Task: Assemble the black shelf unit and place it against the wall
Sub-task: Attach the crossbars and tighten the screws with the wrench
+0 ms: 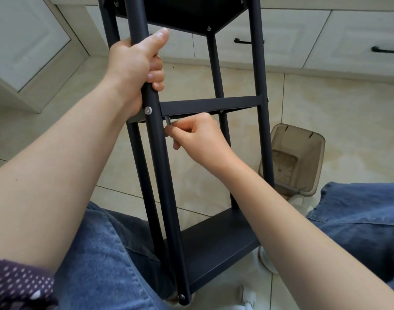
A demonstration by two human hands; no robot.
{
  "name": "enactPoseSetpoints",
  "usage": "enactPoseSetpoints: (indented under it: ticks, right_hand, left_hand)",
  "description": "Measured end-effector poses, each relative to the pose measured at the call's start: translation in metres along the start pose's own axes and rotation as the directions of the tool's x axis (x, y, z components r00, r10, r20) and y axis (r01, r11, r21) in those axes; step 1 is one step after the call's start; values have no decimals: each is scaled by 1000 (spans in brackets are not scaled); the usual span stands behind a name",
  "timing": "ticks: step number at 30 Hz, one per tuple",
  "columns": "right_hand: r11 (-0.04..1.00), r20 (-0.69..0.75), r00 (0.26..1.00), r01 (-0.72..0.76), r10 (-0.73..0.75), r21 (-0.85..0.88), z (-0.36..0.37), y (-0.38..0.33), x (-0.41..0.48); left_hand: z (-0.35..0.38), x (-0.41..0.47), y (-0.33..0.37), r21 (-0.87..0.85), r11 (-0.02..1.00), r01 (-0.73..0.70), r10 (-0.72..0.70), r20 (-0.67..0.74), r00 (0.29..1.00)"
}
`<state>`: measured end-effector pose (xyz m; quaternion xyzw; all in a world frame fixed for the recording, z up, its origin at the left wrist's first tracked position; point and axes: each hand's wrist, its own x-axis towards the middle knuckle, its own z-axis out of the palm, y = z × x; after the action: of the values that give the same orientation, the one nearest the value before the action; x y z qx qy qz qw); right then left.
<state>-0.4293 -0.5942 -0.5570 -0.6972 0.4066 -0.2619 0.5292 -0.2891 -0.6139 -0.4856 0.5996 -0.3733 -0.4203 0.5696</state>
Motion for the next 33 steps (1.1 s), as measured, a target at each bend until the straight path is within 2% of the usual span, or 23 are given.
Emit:
enactPoseSetpoints:
  ticks: [6,11,17,21,27,33]
  right_hand:
    - [999,-16,999,52,-52,17,7,6,2]
    - [985,-119,980,167,-160,53,24,17,10]
    - [939,-330,886,345,-325,3,46,29,25]
    - [924,-398,846,382,-354,-10,49,32,29]
    - [960,-286,917,276,-277,-47,40,36,20]
    - [994,-111,988,98,-103,-48,24,39,4]
  left_hand:
    - [0,0,0,1,1000,2,-2,-4,1000]
    - [0,0,0,3,1000,4,-4,-1,1000]
    - [1,1,0,11,1000,-2,2,6,1000]
    - [1,1,0,16,1000,-5,4,11,1000]
    - [1,0,0,18,1000,-9,9,12,1000]
    - [3,-2,1,22,1000,-14,13,16,1000]
